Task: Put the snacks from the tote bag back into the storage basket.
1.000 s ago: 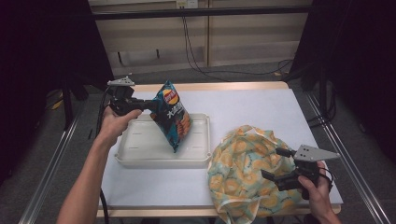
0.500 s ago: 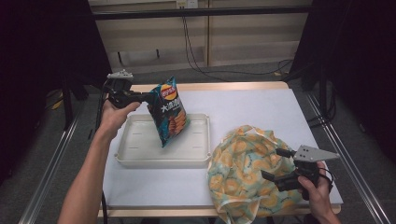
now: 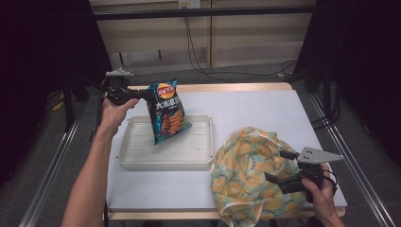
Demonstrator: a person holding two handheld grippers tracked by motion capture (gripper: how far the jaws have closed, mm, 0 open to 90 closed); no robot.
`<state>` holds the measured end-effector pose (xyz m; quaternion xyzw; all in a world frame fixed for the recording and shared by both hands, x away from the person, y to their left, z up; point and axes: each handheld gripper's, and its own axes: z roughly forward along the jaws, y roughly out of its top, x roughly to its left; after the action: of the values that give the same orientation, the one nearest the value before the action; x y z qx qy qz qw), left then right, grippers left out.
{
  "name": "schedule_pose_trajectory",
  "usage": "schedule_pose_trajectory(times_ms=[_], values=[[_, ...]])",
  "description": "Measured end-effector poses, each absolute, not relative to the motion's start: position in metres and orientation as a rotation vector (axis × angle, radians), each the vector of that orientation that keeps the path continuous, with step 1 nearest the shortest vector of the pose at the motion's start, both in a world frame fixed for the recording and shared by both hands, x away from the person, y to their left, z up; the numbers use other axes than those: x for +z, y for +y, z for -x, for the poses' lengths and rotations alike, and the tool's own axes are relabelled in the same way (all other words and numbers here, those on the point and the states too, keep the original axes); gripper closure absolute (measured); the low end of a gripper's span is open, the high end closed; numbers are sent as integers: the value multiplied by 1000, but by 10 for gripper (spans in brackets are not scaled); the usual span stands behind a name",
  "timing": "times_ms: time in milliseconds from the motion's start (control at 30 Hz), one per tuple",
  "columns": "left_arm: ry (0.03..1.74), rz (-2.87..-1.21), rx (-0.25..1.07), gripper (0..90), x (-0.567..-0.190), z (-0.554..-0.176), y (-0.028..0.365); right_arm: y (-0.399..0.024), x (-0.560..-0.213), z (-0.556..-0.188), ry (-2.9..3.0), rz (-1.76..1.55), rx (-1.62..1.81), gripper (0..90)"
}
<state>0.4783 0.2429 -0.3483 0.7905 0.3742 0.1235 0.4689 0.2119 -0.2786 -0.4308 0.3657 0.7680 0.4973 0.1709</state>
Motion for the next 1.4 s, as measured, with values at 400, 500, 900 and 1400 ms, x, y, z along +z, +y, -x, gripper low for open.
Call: schedule_pose_trajectory(times_ms=[400,500,900,1400], values=[[937,-1947,345,882,-349,-491,236,-281,-431,-212,2184,-1030,1417,13],[915,-1967,339,881,-352,-492,234,-281,-431,-212,2184,-1033,1416,13],[910,-1990,371,849,-362,-498,219,-281,-432,-212,2193,-1032,1413,13],[930,-1979,390,579,-361,-497,227,-279,-434,-213,2214,-1026,1411,11]])
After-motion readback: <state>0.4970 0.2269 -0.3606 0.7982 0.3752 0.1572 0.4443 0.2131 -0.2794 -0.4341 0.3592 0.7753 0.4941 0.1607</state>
